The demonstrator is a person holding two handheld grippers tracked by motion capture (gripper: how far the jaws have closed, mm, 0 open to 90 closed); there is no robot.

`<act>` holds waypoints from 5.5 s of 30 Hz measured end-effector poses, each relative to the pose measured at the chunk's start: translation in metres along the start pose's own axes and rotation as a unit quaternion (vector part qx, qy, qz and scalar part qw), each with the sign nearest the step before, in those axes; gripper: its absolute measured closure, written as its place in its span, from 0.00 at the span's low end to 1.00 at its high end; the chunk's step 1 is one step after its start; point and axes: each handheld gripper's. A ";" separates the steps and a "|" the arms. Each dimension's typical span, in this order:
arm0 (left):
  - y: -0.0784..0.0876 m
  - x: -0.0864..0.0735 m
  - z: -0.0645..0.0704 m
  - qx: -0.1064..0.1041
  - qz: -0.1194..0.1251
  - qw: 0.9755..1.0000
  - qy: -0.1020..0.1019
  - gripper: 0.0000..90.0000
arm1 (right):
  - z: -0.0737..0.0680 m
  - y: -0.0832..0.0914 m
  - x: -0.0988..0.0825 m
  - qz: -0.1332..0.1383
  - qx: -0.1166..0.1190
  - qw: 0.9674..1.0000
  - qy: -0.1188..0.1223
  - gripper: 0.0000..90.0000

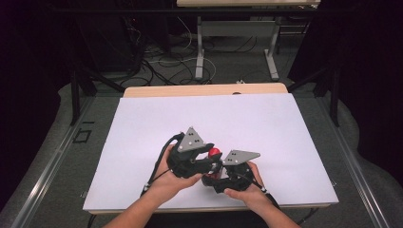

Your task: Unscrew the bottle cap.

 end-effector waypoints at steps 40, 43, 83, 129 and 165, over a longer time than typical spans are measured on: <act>0.001 0.002 -0.061 -0.244 -0.006 0.960 -0.138 0.68 | -0.008 -0.006 0.000 -0.017 0.059 0.998 0.034 0.32; 0.002 0.002 -0.058 -0.234 -0.009 0.963 -0.138 0.68 | -0.008 -0.007 -0.001 -0.020 0.057 0.998 0.031 0.32; 0.000 -0.003 -0.048 -0.169 0.019 0.983 -0.075 0.51 | -0.002 -0.002 0.000 -0.003 0.026 1.000 0.007 0.32; -0.006 0.002 -0.009 -0.012 0.008 1.000 0.011 0.59 | 0.005 0.001 -0.002 0.003 -0.026 1.000 -0.016 0.32; -0.013 -0.003 -0.054 -0.190 0.011 0.981 -0.046 0.68 | -0.003 -0.003 0.000 0.001 0.021 1.000 0.010 0.32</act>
Point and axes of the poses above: each handheld gripper's, and its own axes: y roughly backward along the jaws, x roughly out of its top, z roughly to its right, and after that the axes turned 8 degrees about x, right-handed
